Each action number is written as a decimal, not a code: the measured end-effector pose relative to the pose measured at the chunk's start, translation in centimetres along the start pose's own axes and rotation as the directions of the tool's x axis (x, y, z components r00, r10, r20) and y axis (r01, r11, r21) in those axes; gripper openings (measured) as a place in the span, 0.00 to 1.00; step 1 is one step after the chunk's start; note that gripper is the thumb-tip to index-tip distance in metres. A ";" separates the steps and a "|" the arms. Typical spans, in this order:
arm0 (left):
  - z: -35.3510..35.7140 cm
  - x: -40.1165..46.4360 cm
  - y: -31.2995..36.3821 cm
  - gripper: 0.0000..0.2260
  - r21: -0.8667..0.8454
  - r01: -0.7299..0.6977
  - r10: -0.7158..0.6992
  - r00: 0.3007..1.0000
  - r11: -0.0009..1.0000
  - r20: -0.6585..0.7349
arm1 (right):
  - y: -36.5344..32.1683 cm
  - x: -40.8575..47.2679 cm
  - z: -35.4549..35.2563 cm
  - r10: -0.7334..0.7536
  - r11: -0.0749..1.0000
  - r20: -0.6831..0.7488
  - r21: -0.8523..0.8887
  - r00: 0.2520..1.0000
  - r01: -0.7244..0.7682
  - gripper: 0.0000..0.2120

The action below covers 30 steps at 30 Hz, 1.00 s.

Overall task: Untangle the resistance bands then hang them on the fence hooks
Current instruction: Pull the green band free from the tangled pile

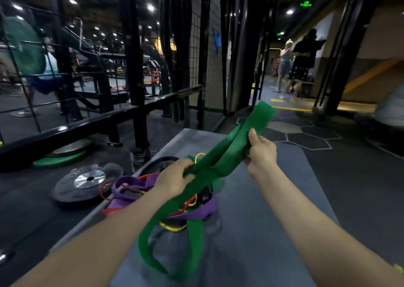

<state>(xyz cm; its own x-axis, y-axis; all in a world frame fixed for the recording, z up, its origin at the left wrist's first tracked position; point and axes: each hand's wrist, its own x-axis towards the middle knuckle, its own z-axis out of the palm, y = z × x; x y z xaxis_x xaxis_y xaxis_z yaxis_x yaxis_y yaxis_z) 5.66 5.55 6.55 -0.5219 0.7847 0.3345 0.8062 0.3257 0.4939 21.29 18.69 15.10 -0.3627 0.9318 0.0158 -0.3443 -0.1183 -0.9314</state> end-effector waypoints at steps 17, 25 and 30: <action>3.3 -1.3 -0.7 0.14 0.048 -0.056 0.051 0.994 0.997 0.092 | 8.6 0.2 -8.1 -0.001 0.045 -0.044 -0.998 0.999 -0.044 0.14; 3.3 -1.2 -1.2 0.13 -0.062 0.007 -0.006 1.000 0.998 0.009 | 12.0 -3.0 -0.6 0.226 0.094 0.565 -0.823 0.793 0.560 0.36; 2.2 -1.2 -2.6 0.15 -0.113 0.005 -0.008 1.000 0.994 -0.025 | 14.5 -3.3 0.5 0.031 -0.129 0.553 -0.824 0.832 0.552 0.31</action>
<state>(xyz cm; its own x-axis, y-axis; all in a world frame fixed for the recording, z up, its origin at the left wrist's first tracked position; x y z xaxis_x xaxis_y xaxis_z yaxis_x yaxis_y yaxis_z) 4.76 4.90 3.11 -0.5353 0.7684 0.3507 0.7670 0.2683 0.5829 17.10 13.73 1.74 -0.7916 0.5821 0.1859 0.5574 0.8125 -0.1705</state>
